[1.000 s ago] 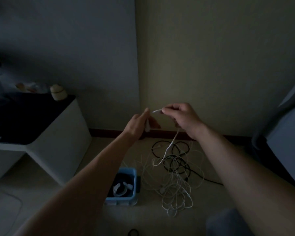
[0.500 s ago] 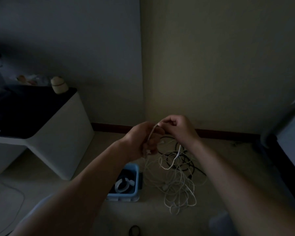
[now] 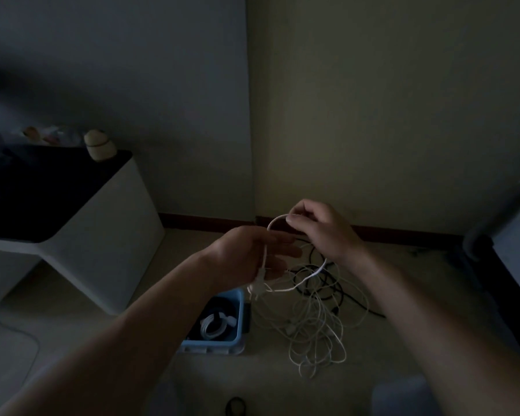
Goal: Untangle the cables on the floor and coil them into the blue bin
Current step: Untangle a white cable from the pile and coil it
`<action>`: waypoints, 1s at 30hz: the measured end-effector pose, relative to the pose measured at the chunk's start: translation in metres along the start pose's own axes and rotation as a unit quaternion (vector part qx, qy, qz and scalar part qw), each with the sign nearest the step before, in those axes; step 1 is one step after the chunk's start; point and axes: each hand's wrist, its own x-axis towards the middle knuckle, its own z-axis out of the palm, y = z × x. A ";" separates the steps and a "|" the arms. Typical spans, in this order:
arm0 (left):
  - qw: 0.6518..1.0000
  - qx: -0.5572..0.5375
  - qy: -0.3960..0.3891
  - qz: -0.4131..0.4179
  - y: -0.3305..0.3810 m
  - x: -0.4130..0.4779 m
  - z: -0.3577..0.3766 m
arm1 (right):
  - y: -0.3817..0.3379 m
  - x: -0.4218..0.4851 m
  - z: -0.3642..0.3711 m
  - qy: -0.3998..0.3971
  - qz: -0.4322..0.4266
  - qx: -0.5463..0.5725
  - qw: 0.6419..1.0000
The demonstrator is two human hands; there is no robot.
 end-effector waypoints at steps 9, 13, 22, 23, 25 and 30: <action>0.999 0.027 0.029 -0.013 -0.007 0.003 0.009 | 0.005 -0.002 -0.002 0.017 -0.016 0.058 0.998; 1.000 -0.021 0.001 -0.012 -0.012 0.001 0.015 | 0.005 -0.004 -0.007 0.084 0.001 0.127 0.988; 0.996 -0.032 -0.087 -0.007 -0.016 0.002 0.020 | 0.018 0.000 -0.003 0.138 0.002 0.042 0.990; 0.995 -0.040 -0.093 0.008 -0.016 0.002 0.020 | 0.020 0.001 -0.002 0.136 -0.001 0.016 0.991; 0.993 -0.055 -0.094 0.045 -0.012 0.000 0.019 | 0.020 0.000 0.002 0.113 0.007 -0.019 0.993; 0.981 -0.125 -0.062 0.133 0.004 -0.003 0.006 | 0.031 -0.005 0.015 -0.055 0.112 -0.004 0.992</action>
